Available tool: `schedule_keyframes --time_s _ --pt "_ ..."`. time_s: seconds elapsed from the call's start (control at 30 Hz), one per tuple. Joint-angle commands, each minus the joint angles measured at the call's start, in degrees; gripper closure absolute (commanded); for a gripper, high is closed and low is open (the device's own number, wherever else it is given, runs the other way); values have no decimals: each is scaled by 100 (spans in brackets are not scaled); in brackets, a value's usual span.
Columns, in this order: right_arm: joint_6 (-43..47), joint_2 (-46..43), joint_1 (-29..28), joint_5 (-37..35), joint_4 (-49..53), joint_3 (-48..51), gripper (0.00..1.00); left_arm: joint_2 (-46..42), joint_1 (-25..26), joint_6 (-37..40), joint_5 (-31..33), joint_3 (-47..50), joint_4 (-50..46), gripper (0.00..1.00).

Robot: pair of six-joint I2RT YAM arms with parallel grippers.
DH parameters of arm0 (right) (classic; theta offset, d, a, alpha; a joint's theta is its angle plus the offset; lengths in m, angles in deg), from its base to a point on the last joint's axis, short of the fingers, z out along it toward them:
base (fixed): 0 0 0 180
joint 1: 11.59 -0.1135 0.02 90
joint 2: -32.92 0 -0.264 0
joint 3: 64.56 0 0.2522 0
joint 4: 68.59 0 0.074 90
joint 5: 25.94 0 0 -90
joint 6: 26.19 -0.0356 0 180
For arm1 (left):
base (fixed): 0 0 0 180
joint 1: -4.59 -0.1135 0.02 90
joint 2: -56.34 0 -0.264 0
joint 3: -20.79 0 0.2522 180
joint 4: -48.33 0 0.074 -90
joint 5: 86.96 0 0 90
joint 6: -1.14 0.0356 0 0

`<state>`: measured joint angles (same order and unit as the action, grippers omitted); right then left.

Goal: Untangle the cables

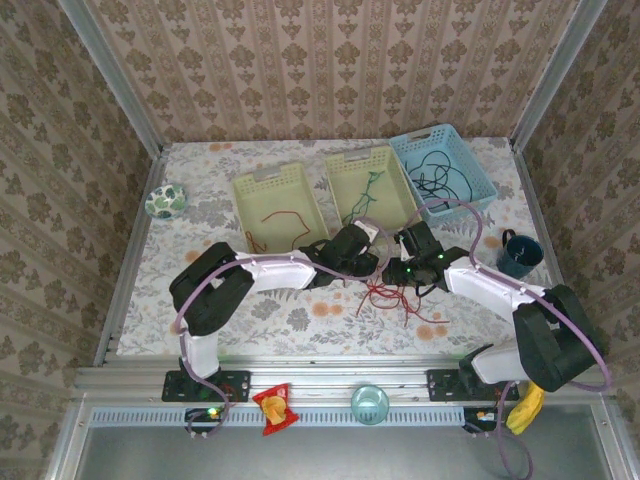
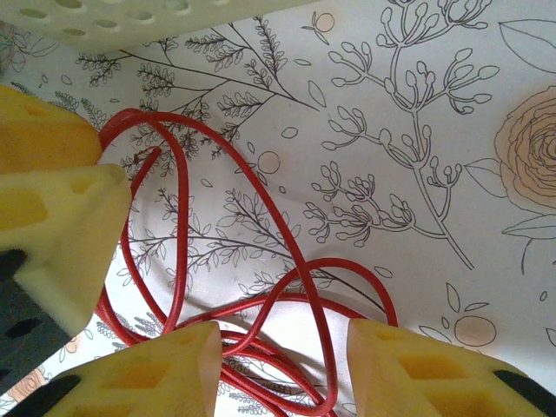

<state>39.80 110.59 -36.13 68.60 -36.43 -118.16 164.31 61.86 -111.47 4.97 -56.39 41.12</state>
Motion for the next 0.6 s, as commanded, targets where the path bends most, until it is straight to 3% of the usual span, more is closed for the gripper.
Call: schedule_keyframes --time_s 0.0,0.33,0.57 --pt "54 -156 -16 -167 130 81 57 143 -59 -54 -177 -161 -135 71" --pt "41 -212 0 -270 152 81 57 342 -92 46 -343 -358 -311 74" --pt "-33 -322 19 -304 96 204 57 137 -84 82 94 -142 -263 62"
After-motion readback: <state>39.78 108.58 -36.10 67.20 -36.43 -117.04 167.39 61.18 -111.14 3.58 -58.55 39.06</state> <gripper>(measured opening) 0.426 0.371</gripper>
